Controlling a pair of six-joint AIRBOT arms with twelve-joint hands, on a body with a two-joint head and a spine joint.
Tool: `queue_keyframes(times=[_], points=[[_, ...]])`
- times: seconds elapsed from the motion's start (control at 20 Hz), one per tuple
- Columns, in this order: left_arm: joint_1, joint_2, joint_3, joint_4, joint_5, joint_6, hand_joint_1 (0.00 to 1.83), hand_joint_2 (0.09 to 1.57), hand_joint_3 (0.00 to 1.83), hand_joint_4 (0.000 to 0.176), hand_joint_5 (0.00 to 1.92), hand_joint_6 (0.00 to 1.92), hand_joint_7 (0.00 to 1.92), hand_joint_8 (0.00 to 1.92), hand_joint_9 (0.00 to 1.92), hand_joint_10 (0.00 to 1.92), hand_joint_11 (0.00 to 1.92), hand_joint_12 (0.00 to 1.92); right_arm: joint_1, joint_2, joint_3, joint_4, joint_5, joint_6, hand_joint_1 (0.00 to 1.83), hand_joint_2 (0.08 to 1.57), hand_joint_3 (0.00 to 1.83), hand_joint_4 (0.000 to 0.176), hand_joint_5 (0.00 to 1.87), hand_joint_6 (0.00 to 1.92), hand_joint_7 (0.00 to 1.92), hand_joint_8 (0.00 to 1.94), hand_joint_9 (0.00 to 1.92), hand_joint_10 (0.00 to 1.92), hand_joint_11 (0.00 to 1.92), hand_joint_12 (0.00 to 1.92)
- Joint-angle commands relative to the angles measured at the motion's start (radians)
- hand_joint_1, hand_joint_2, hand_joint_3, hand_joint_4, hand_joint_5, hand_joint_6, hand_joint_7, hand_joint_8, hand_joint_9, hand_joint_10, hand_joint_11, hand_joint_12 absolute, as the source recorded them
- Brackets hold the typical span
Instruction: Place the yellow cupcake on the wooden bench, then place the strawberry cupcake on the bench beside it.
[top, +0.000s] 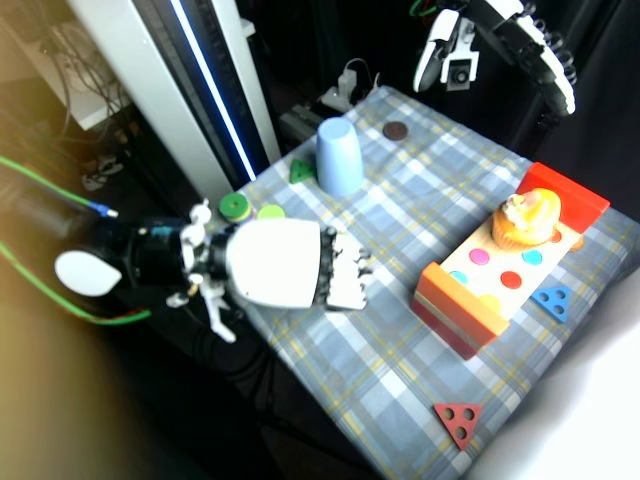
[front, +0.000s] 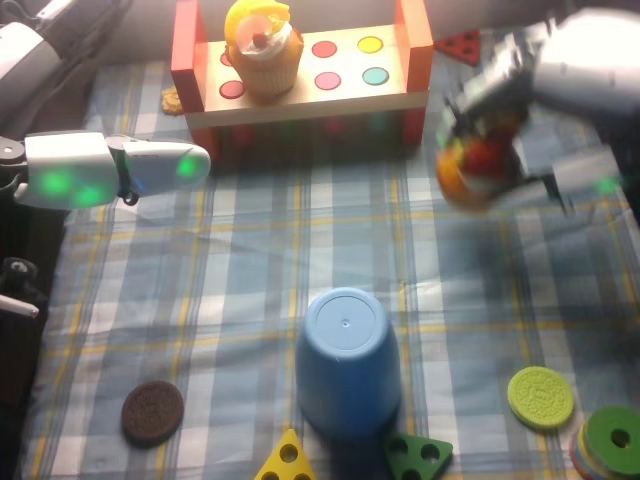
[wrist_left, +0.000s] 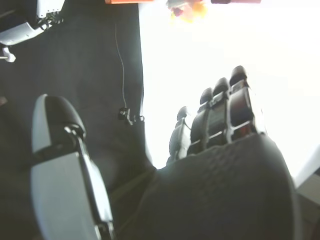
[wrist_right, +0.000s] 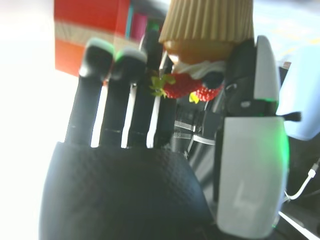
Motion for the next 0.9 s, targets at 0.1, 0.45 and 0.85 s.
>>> queue_keyframes(times=[0.1, 0.45, 0.85], points=[[-0.002, 0.004, 0.001, 0.013, -0.133, -0.012, 0.96, 0.8, 0.01, 0.176, 0.0, 0.0, 0.1, 0.0, 0.08, 0.01, 0.0, 0.44, 0.162, -0.05, 0.051, 0.055, 0.193, -0.01, 1.16, 1.09, 0.0, 0.0, 1.04, 0.86, 0.75, 1.78, 0.77, 1.89, 0.75, 1.92], [-0.021, -0.017, 0.018, 0.036, -0.083, -0.012, 0.93, 0.83, 0.0, 0.176, 0.0, 0.0, 0.09, 0.0, 0.07, 0.0, 0.0, 0.42, 0.28, -0.209, 0.215, 0.035, -0.024, -0.007, 1.24, 1.07, 0.0, 0.007, 1.15, 0.63, 1.05, 0.95, 0.8, 0.95, 0.27, 1.66], [-0.045, -0.032, 0.031, 0.068, -0.034, -0.012, 0.86, 0.85, 0.0, 0.176, 0.0, 0.0, 0.06, 0.0, 0.06, 0.0, 0.0, 0.2, 0.281, -0.323, 0.323, -0.006, -0.195, -0.003, 1.26, 1.04, 0.0, 0.0, 1.12, 0.86, 1.2, 0.51, 1.03, 0.57, 0.54, 1.41]])
